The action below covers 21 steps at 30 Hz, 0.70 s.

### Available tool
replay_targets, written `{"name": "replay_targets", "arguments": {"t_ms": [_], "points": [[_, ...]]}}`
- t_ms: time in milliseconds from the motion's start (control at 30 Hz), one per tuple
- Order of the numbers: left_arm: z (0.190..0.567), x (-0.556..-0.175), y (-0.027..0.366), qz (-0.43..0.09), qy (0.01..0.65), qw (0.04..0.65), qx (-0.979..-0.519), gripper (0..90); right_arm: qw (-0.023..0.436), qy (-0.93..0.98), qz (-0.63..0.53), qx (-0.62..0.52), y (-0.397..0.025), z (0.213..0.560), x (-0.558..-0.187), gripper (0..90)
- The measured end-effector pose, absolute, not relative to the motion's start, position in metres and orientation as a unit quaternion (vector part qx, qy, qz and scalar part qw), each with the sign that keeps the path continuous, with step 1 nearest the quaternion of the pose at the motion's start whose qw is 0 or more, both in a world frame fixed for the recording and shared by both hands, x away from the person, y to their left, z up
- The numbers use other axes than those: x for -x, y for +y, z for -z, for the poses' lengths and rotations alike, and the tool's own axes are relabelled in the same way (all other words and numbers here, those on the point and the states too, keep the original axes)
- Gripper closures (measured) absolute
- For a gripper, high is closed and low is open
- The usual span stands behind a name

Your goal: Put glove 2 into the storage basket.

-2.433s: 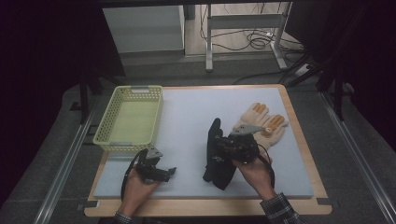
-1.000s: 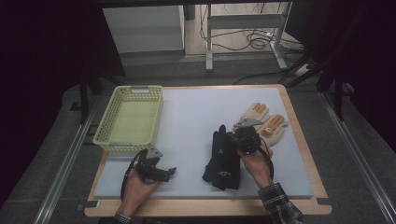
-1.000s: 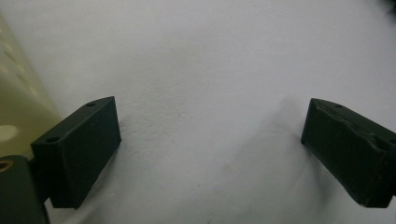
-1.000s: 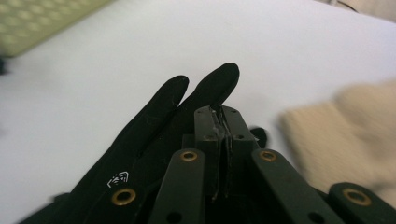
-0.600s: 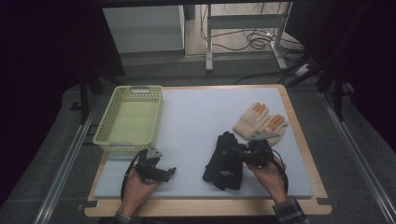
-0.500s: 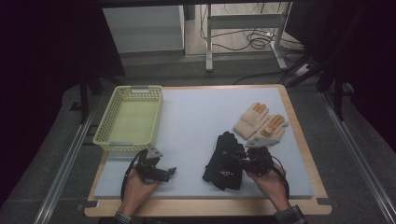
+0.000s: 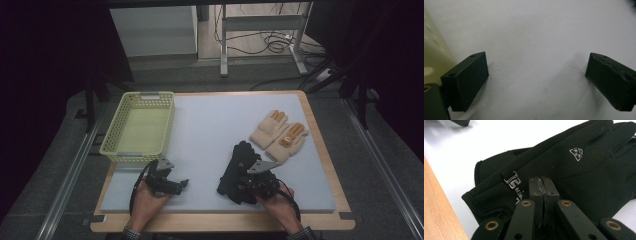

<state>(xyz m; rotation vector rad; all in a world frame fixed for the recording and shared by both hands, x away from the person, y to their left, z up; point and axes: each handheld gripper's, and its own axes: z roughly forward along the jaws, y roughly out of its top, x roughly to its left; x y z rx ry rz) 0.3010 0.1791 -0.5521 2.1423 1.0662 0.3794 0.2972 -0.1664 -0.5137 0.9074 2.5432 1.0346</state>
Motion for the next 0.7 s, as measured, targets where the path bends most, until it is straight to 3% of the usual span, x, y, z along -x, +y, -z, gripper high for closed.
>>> {"name": "replay_targets", "arguments": {"t_ms": [467, 533, 600, 700], "points": [[0.552, -0.301, 0.179, -0.146, 0.413, 0.352, -0.827, 5.0, 0.107, 0.839, -0.425, -0.323, -0.147, 0.484, -0.304, 87.1], [0.552, -0.301, 0.179, -0.146, 0.413, 0.352, -0.827, 5.0, 0.094, 0.850, -0.404, -0.324, -0.141, 0.490, -0.308, 83.9], [0.552, -0.301, 0.179, -0.146, 0.413, 0.352, -0.827, 4.9, 0.107, 0.852, -0.397, -0.324, -0.142, 0.493, -0.306, 74.0], [0.552, -0.301, 0.179, -0.146, 0.413, 0.352, -0.827, 5.0, 0.106, 0.848, -0.408, -0.323, -0.147, 0.489, -0.305, 69.4]]}}
